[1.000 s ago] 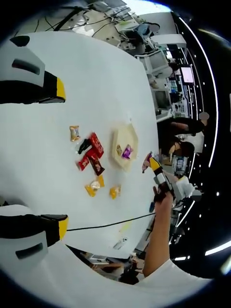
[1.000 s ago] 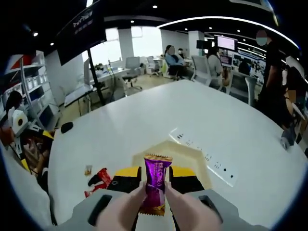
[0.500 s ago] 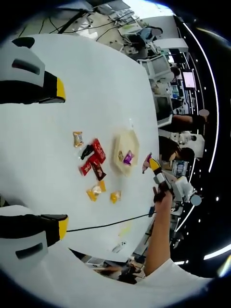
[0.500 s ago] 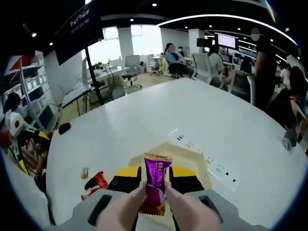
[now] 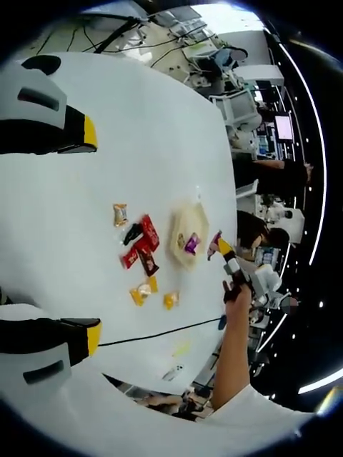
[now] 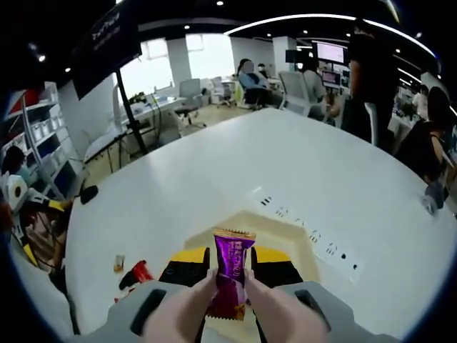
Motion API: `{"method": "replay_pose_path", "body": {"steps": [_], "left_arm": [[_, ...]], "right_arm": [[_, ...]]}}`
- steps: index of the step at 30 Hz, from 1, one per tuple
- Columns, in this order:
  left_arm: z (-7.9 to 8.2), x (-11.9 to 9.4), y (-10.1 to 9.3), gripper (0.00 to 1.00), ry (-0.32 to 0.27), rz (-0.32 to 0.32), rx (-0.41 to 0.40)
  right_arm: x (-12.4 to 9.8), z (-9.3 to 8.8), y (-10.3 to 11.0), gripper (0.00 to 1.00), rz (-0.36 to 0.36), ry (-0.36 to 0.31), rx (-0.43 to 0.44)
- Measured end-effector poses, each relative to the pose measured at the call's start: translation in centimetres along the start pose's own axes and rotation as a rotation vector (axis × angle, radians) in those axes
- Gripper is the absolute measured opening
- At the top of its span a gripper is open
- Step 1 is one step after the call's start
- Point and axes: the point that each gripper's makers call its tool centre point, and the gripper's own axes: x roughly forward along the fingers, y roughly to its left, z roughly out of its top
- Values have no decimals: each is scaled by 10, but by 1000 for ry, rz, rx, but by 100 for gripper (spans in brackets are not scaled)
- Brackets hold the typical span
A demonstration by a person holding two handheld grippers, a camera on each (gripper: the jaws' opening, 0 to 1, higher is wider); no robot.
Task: Place the target food into the container with the food tongs after gripping and lifting it, then release it inside without dropping or visibly crushing the food.
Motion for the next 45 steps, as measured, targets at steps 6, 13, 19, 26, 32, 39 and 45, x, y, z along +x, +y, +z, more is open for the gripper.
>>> {"method": "replay_pose_path", "body": {"steps": [6, 13, 19, 26, 32, 39, 45], "left_arm": [[-1, 0, 5, 96, 3, 14, -15], [-3, -1, 7, 96, 10, 25, -27], [-7, -5, 11, 96, 15, 43, -41], [-8, -7, 14, 96, 11, 57, -53], [-9, -8, 12, 96, 13, 59, -51], [-8, -10, 13, 96, 12, 66, -49], [-9, -11, 13, 96, 13, 70, -49]], "right_arm": [[8, 0, -7, 22, -8, -1, 25], [18, -3, -9, 22, -12, 7, 38], [27, -3, -10, 22, -12, 14, 55], [31, -1, -8, 22, -13, 17, 58], [32, -4, -8, 22, -15, 27, 53], [33, -5, -8, 22, -18, 30, 59], [34, -2, -8, 22, -19, 22, 58]]}}
